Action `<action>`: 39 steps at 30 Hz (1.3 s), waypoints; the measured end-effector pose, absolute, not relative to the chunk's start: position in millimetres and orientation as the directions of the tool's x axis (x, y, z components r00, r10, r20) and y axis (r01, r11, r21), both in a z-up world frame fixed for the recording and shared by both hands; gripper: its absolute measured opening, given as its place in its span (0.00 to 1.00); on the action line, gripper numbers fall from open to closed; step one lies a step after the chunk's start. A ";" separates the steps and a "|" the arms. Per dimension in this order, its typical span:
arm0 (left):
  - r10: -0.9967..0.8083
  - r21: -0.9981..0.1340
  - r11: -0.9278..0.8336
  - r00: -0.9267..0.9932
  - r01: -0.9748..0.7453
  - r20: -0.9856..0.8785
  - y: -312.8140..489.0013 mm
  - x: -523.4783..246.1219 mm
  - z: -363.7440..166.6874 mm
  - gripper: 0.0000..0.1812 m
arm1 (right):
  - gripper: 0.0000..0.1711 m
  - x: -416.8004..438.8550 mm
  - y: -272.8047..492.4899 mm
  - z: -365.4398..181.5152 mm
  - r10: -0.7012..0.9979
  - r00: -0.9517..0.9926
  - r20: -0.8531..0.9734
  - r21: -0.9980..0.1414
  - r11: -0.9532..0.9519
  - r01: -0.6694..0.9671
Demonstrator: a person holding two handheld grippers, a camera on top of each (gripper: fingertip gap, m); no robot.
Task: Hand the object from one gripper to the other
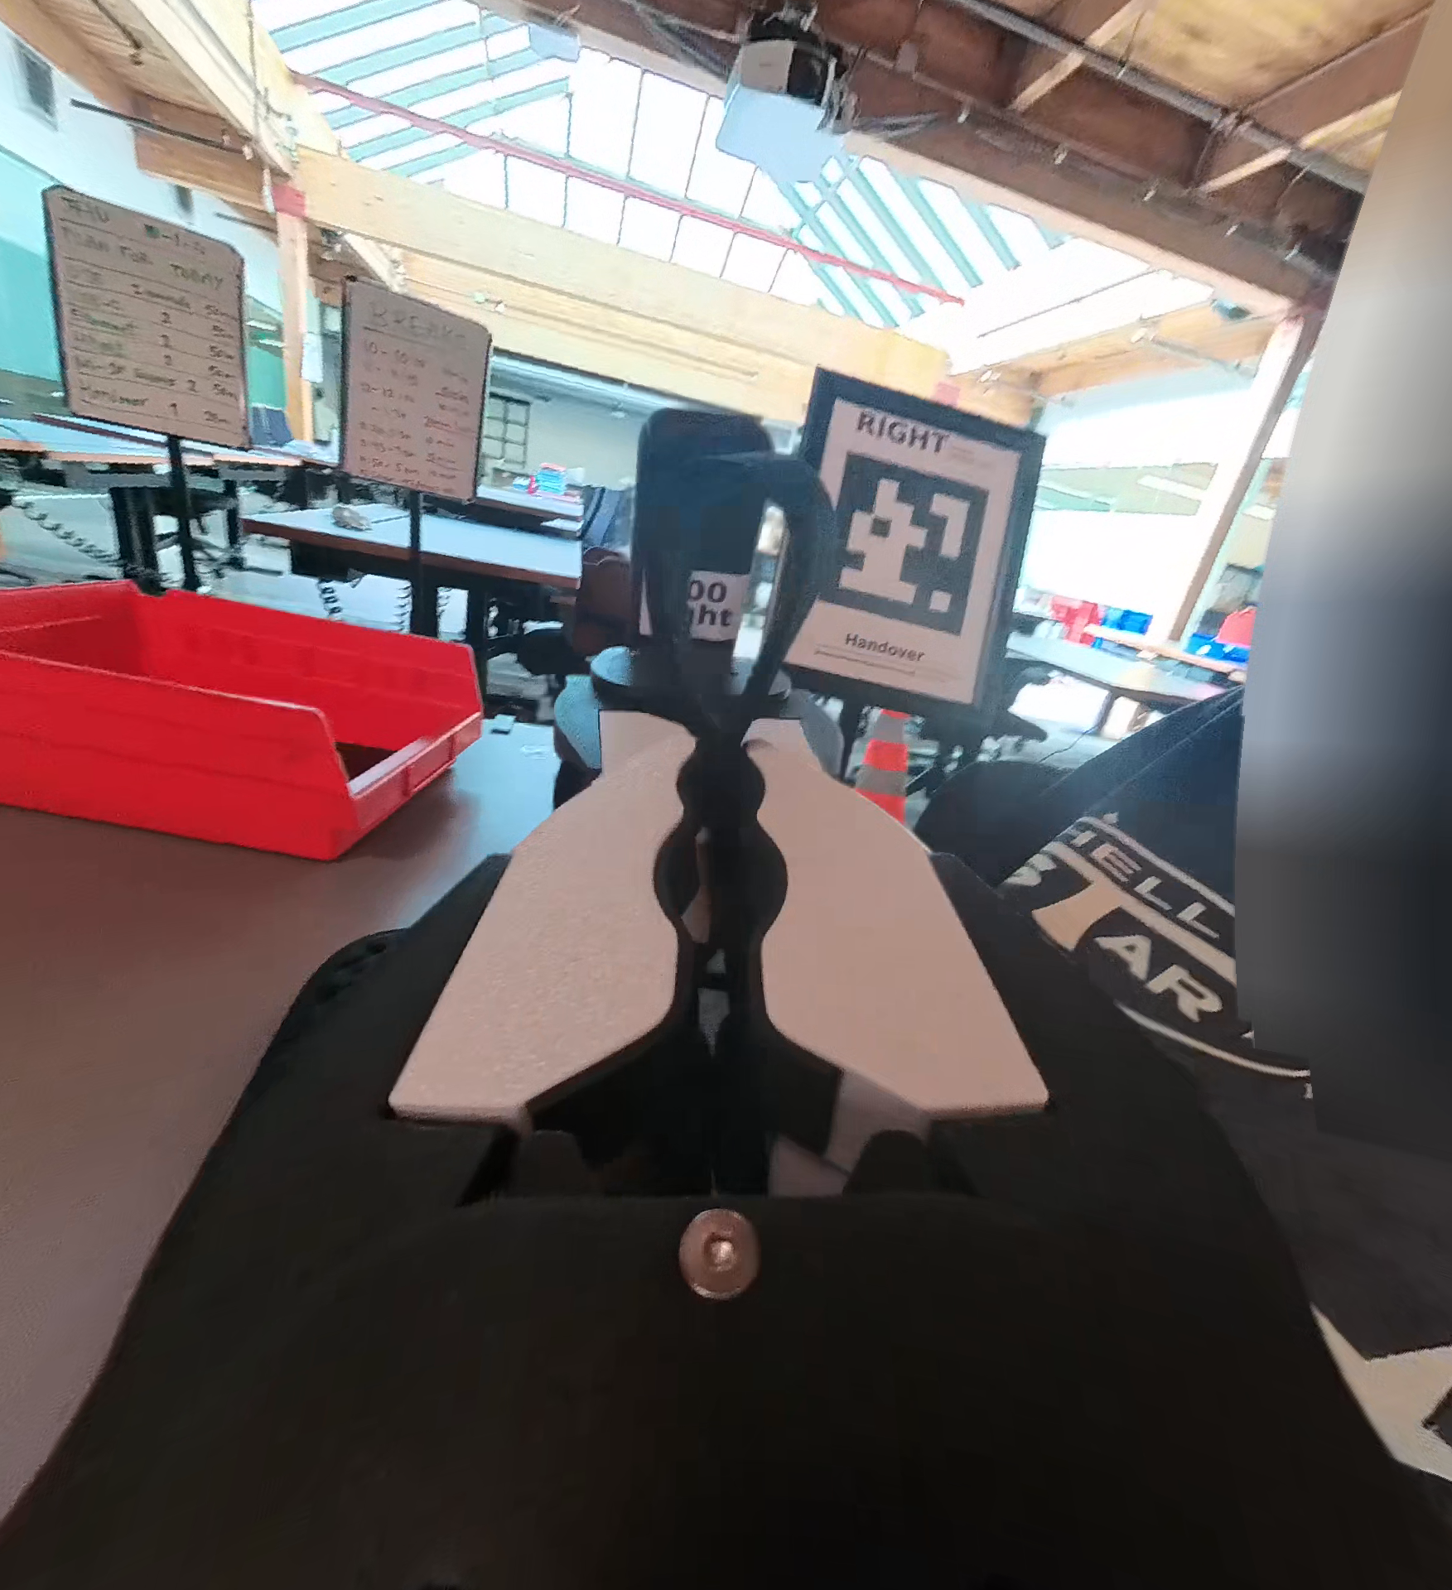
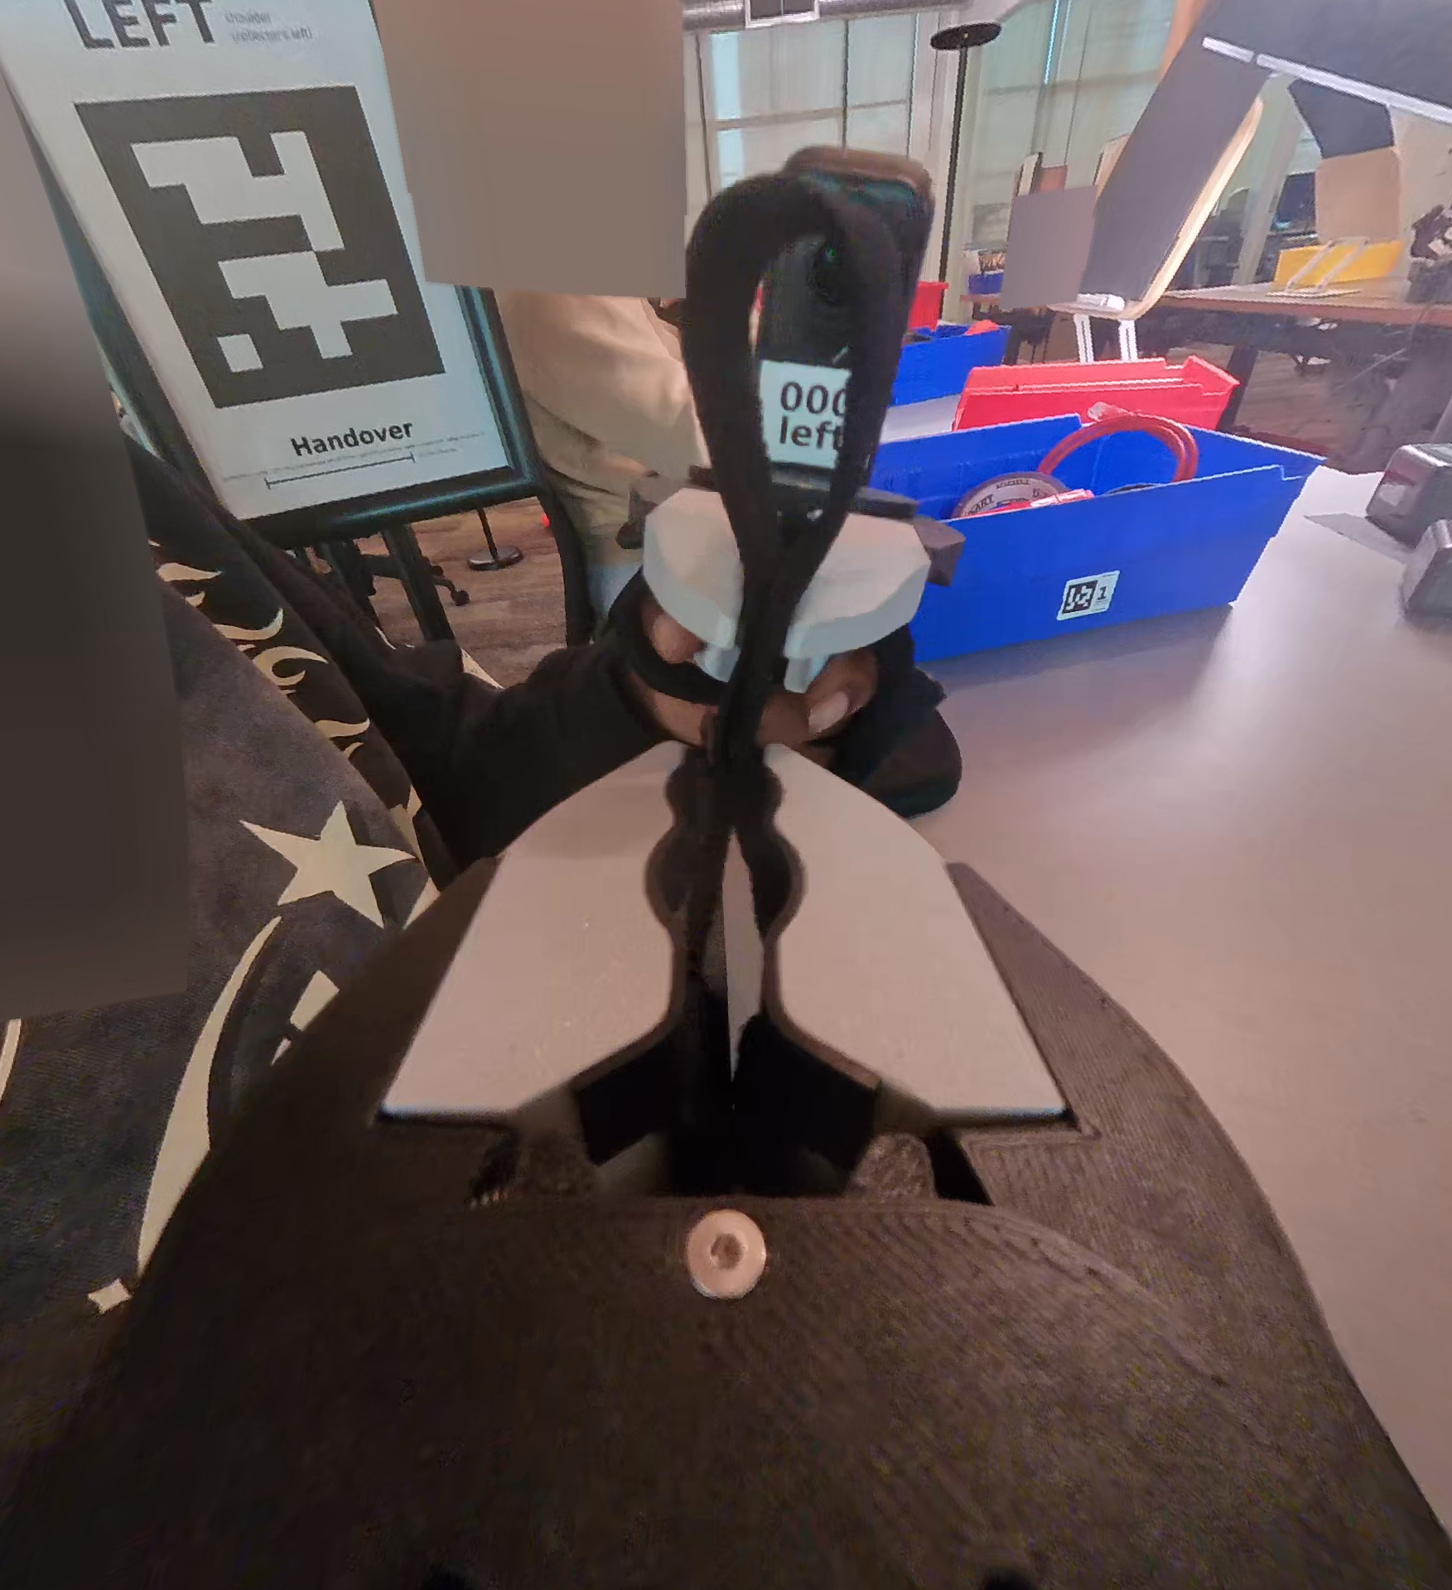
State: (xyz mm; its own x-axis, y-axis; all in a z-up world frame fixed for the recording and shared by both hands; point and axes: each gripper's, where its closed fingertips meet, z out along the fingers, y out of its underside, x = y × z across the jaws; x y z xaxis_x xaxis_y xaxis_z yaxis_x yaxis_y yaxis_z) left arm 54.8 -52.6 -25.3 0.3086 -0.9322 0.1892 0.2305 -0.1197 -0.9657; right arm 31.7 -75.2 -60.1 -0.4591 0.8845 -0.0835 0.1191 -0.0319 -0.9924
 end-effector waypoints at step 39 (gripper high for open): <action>-0.858 -0.958 0.027 0.485 -0.285 -0.168 -46.6 63.4 -67.6 0.03 | 0.17 47.1 -58.3 -52.0 0.939 -0.341 0.041 -0.983 0.100 0.156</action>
State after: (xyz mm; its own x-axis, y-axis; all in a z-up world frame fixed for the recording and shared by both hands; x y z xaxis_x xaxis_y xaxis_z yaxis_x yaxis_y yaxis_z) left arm 63.4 -46.6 -67.6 0.4849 -0.8582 -0.1685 -0.2850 0.0271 -0.9582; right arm 47.1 -58.3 -52.0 -0.3415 0.9390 0.0412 0.1563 0.1000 -0.9826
